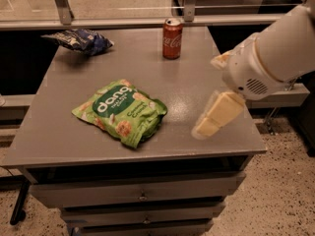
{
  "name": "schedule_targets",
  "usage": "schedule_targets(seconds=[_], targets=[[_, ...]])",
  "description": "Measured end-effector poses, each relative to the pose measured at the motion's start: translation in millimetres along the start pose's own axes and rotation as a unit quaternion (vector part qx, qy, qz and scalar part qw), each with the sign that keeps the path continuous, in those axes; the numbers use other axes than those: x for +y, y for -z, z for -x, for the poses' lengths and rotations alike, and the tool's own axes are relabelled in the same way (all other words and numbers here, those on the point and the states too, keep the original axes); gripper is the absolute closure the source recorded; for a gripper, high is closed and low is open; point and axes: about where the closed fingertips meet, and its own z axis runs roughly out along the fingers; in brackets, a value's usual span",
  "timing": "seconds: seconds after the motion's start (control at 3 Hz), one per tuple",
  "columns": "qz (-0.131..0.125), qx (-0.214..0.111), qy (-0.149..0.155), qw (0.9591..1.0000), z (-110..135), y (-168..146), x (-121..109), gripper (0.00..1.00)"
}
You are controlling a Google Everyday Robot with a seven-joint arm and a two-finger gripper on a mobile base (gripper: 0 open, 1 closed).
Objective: Move green rice chip bag near coke can
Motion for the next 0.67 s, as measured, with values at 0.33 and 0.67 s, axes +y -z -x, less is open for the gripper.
schedule_targets(seconds=[0.33, 0.67], targets=[[0.002, -0.061, -0.019, 0.9980, 29, -34, 3, 0.00], [0.008, -0.095, -0.032, 0.9949, 49, -65, 8, 0.00]])
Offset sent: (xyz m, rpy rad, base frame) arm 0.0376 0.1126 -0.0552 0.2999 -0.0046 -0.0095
